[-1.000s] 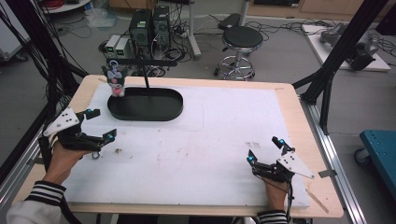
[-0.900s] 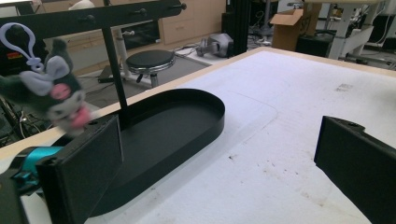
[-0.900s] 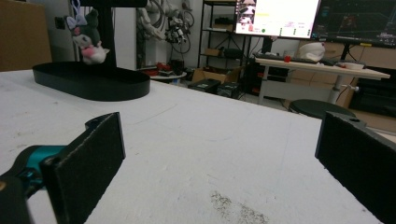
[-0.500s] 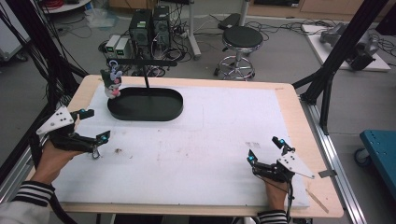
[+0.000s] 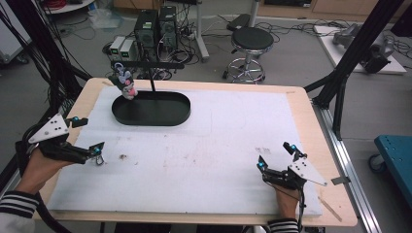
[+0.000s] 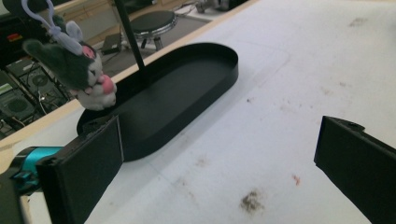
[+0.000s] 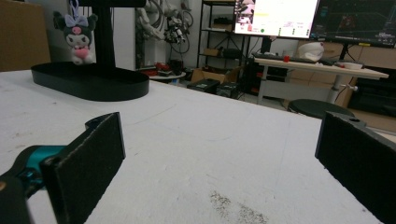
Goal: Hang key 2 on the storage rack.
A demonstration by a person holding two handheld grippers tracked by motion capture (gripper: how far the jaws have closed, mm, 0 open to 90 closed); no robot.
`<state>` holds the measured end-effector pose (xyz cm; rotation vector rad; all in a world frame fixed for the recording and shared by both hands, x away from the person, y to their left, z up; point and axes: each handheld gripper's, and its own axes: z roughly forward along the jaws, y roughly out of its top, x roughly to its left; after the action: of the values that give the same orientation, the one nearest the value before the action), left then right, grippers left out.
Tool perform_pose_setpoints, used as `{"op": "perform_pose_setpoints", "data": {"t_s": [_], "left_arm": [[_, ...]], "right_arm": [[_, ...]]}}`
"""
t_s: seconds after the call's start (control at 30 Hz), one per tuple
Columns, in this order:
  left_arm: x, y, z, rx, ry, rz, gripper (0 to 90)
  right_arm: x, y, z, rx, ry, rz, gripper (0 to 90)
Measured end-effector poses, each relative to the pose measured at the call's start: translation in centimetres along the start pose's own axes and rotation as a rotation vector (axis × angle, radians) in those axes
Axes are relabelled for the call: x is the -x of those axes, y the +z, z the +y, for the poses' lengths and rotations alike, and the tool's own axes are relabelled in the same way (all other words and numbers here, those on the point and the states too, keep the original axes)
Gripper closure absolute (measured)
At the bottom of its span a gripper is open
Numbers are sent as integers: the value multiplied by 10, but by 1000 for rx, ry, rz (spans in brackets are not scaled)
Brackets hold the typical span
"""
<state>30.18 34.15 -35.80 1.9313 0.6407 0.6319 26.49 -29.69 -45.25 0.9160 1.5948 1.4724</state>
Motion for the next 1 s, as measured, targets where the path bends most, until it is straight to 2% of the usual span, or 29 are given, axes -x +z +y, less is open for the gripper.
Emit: {"op": "perform_pose_setpoints", "data": {"t_s": [0.23,0.67,1.0], "left_arm": [[-1,-2,-15,-63,2,9,17],[-3,1,-39,-150,-11,18,17],[-6,2,-57,-251,-3,29,17]], "right_arm": [[0,0,0,-1,2,0,7],[0,0,0,2,0,0,7],[0,0,0,-2,1,0,7]]}}
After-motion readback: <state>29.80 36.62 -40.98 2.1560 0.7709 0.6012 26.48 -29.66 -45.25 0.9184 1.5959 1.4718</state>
